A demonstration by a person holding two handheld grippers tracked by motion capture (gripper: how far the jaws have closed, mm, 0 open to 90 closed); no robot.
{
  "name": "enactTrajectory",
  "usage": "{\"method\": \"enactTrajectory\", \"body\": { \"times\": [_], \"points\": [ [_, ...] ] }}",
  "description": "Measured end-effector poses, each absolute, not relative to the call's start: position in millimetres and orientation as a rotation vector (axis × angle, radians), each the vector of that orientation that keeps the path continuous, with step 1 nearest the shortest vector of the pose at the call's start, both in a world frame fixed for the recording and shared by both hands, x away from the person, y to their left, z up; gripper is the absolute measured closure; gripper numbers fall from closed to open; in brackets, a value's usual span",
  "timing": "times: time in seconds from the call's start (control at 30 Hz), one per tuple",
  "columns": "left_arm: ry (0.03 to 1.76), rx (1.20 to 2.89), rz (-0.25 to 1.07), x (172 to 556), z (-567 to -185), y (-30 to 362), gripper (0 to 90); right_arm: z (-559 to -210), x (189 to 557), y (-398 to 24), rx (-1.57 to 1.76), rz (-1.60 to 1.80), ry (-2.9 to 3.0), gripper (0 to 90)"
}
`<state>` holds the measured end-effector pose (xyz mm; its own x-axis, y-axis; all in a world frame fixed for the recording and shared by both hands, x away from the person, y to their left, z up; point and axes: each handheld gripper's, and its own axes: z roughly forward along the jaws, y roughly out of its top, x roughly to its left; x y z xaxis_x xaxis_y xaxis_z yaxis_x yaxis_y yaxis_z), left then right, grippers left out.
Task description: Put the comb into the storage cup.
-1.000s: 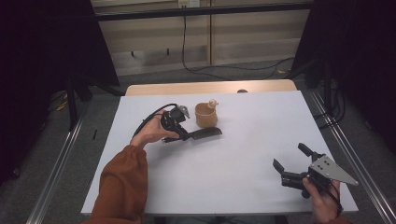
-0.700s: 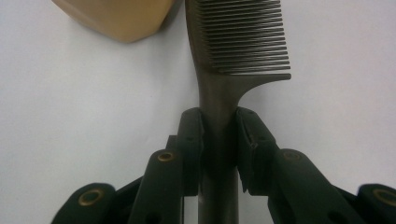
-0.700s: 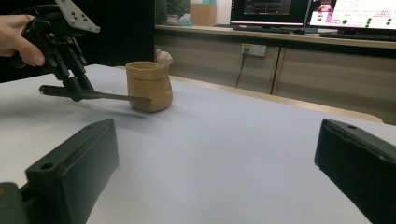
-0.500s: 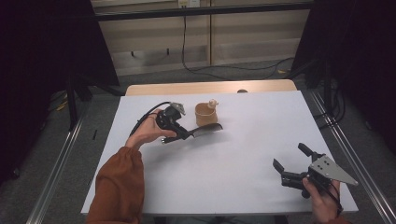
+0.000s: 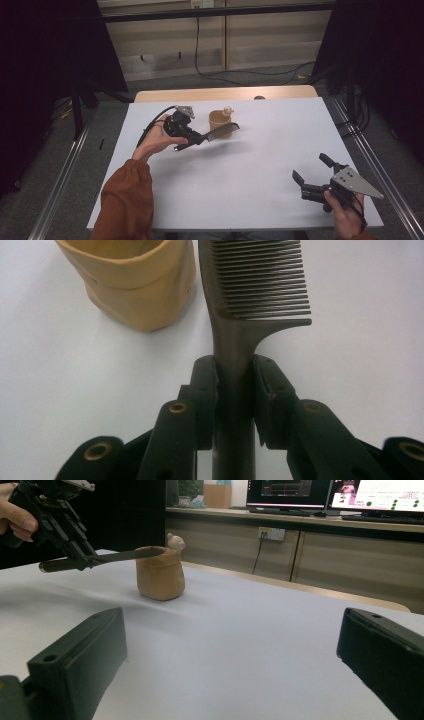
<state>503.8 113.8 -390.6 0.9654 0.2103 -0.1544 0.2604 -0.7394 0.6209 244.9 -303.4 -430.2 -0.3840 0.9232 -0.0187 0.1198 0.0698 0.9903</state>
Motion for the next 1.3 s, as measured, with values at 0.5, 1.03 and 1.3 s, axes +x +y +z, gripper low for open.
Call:
{"method": "enactTrajectory", "body": {
  "times": [0.5, 1.03, 1.3],
  "points": [
    [0.349, 2.271, -0.030, 492, -371, 118, 73.0, -430, 245, -303, 1.061, 1.390, 1.617, 0.0],
    [0.463, 2.078, 0.114, 486, -361, 123, 72.9, -430, 244, -303, 1.060, 1.391, 1.620, 0.0],
    [0.491, 2.003, 0.201, 485, -360, 126, 72.9, -430, 244, -303, 1.059, 1.389, 1.622, 0.0]
  ]
}}
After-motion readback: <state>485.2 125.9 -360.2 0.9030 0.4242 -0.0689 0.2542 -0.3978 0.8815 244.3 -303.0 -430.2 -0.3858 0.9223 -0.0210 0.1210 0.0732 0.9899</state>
